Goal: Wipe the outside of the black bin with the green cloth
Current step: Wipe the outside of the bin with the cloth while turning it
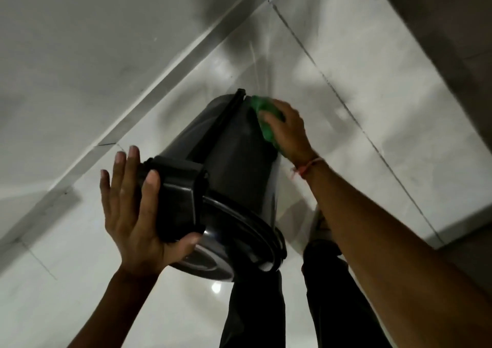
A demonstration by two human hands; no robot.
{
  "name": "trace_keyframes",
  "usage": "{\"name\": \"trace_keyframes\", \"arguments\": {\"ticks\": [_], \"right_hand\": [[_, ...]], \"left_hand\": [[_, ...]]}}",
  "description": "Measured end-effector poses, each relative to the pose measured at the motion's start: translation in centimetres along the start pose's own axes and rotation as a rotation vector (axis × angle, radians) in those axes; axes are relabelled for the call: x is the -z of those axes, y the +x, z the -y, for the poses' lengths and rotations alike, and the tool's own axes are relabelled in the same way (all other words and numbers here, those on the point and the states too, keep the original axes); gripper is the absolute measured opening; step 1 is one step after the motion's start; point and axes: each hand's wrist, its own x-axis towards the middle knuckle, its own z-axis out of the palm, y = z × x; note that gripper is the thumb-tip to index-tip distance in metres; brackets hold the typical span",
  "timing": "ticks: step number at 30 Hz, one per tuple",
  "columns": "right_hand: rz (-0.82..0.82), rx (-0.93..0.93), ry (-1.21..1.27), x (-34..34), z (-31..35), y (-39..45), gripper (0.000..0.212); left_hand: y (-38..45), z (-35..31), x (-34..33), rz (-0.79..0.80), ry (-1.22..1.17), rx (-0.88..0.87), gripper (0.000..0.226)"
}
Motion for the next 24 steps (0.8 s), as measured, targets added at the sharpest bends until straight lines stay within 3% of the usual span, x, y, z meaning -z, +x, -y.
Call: {"name": "trace_keyframes", "arguments": {"ticks": [2,6,8,12,15,18,21,24], "right_hand": [[0.053,-0.016,0.059,-0.9,1.2,0.0,0.044],[0.339,0.364,-0.098,-2.0,3.8,-7.8,0.044],[0.27,0.4,-0.14,-1.2,2.4,-6.9,0.043],[0.034,-0.028,-0.006,-0.6,-0.4,0.5,0.043],[-0.099,-0.31,0.134,-1.0,-0.8,1.3,0.024],[-0.135,-0.403,0.192,-1.6,-2.6,-0.6,0.032],[-0.136,-0.637,0.443,-2.3,-7.5,-3.0,0.059],[-0.032,-0.855,0.619,-3.3,-8.0,-7.1,0.048]], "left_hand": [[-0.2,0.3,0.2,-0.013,-0.01,0.024,0.085],[-1.8,0.4,0.9,-0.007,-0.011,0.041,0.086],[-2.4,0.0,0.7,0.004,0.011,-0.005,0.087],[-1.8,-0.1,0.0,-0.024,0.018,-0.052,0.087],[-1.1,0.5,0.4,-0.047,-0.031,0.008,0.085],[-0.8,0.3,0.5,-0.05,-0.051,0.078,0.084],[-0.6,-0.2,0.3,-0.06,-0.029,0.152,0.083],[-1.0,0.0,0.6,-0.071,-0.027,0.199,0.085]]}}
